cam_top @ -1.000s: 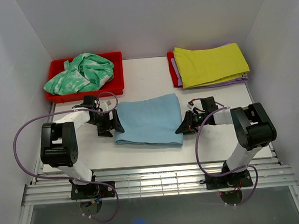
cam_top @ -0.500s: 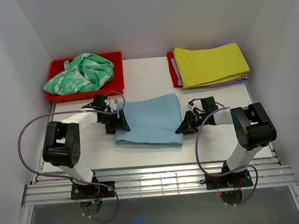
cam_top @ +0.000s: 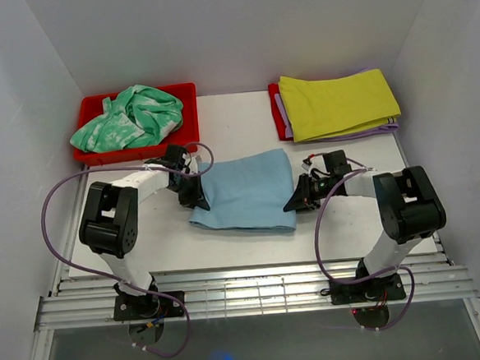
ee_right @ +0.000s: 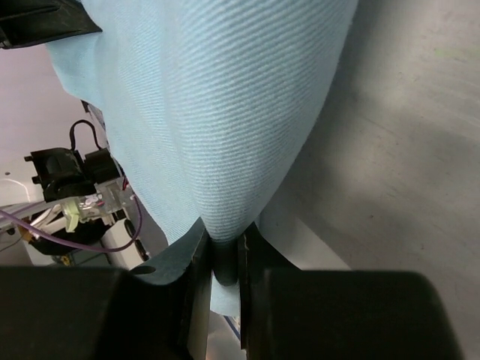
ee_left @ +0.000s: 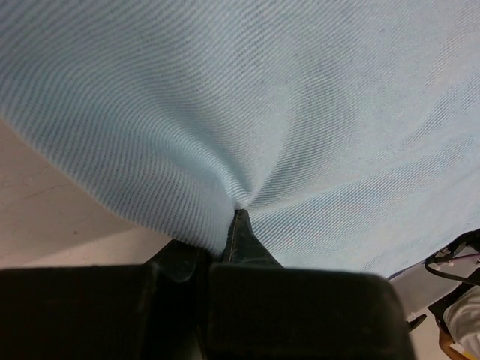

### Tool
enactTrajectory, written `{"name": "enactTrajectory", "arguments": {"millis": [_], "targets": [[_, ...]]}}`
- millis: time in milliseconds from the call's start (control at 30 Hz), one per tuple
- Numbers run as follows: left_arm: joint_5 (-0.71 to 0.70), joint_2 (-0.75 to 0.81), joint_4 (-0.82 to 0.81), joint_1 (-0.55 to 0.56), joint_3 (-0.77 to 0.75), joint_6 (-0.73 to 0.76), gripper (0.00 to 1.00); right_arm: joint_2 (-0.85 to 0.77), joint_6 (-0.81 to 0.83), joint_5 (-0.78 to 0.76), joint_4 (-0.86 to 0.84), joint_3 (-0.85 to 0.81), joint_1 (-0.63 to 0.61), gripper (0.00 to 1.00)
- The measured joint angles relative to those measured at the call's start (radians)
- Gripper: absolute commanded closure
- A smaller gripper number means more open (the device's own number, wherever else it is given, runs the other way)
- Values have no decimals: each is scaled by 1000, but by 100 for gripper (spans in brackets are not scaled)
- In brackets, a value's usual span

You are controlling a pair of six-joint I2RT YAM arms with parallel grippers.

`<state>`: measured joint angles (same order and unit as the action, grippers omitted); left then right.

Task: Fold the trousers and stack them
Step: Neatly place the folded trousers to the corner

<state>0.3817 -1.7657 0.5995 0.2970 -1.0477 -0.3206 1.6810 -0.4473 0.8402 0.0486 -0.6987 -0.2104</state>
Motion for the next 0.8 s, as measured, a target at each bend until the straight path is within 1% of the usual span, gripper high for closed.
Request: {"name": "enactTrajectory", "arguments": {"millis": [133, 267, 300, 333, 367, 400, 433, 467, 600, 800], "targets": [[3, 10, -2, 8, -4, -2, 100, -53, 60, -41, 88, -40, -1, 92], [-10, 56, -30, 36, 5, -8, 100, -131, 121, -119, 175, -92, -3, 92], [-15, 68, -37, 44, 7, -12, 100, -143, 136, -135, 189, -101, -3, 86], [-19, 77, -44, 50, 8, -21, 100, -148, 149, -148, 199, -109, -3, 76], [-21, 81, -56, 55, 13, -31, 100, -142, 158, -160, 214, -119, -3, 57], [-20, 80, -66, 56, 17, -45, 100, -128, 168, -171, 228, -130, -1, 44], [-15, 75, -82, 58, 26, -64, 100, -108, 174, -181, 238, -142, 3, 27], [-5, 66, -96, 59, 35, -86, 100, -90, 178, -188, 245, -151, 7, 5], [44, 19, -152, 57, 52, -172, 100, -38, 192, -206, 282, -170, 68, 4], [80, -8, -193, 60, 52, -254, 100, -82, 164, -193, 328, -107, 193, 6]]}}
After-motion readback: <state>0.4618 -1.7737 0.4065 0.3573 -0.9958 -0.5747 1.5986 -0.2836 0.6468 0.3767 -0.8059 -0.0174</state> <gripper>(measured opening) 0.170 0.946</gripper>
